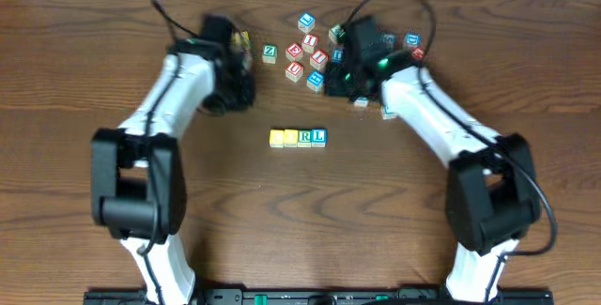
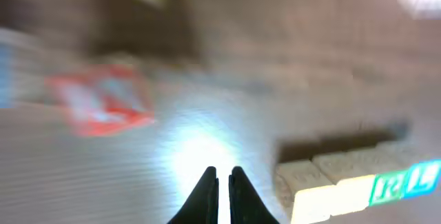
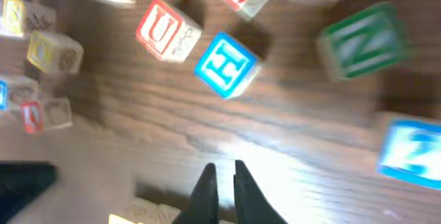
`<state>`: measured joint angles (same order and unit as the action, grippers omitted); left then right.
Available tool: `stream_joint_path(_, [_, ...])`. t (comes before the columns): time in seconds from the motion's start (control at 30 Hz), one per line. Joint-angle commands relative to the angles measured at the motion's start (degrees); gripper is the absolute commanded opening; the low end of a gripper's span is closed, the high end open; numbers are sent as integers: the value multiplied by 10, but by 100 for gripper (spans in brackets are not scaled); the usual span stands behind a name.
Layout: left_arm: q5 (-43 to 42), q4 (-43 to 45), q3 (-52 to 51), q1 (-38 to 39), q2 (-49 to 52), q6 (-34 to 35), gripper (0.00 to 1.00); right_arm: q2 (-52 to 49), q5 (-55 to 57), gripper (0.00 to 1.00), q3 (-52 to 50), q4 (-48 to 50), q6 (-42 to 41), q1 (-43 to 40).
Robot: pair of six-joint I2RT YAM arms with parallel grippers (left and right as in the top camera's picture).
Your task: Spell out CORL
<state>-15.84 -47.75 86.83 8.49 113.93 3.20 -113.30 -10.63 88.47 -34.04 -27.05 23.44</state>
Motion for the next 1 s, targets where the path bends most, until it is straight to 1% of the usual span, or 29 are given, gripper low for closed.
stream_joint_path(0.0, [31, -19, 69, -57, -91, 5, 12, 79, 0, 13, 47, -50, 40, -28])
stream_joint_path(0.03, [31, -19, 70, -68, -110, 5, 17, 98, 0, 17, 50, -67, 40, -38])
stream_joint_path(0.07, [31, -18, 70, -79, -132, 5, 32, 125, 0, 23, 50, -86, 40, -51])
stream_joint_path(0.1, [31, -19, 70, -98, -165, 5, 46, 155, 0, 32, 50, -108, 40, -64])
stream_joint_path(0.13, [31, -19, 70, -110, -183, 5, 51, 177, 2, 37, 50, -123, 44, -76])
stream_joint_path(0.17, [31, -19, 70, -120, -198, 5, 61, 195, 2, 45, 50, -135, 51, -85])
stream_joint_path(0.2, [31, -19, 70, -131, -214, 5, 88, 216, 5, 55, 50, -151, 60, -97])
stream_joint_path(0.23, [31, -19, 70, -141, -227, 5, 100, 234, 10, 68, 50, -165, 62, -106])
stream_joint_path(0.27, [31, -19, 70, -150, -237, 5, 100, 252, 20, 83, 50, -181, 62, -116])
stream_joint_path(0.3, [31, -19, 70, -161, -251, 5, 100, 274, 34, 93, 50, -202, 62, -128])
stream_joint_path(0.33, [31, -19, 70, -166, -257, 5, 100, 293, 48, 99, 50, -221, 62, -138])
stream_joint_path(0.43, [31, -19, 70, -178, -267, 5, 100, 337, 67, 99, 50, -253, 62, -158])
stream_joint_path(0.6, [31, -19, 70, -179, -267, 5, 100, 379, 66, 99, 50, -261, 61, -162])
stream_joint_path(0.9, [31, -19, 70, -179, -267, 5, 100, 380, 66, 99, 49, -262, 61, -162])
stream_joint_path(0.97, [31, -19, 70, -179, -267, 5, 100, 380, 106, 99, 49, -263, 61, -162])
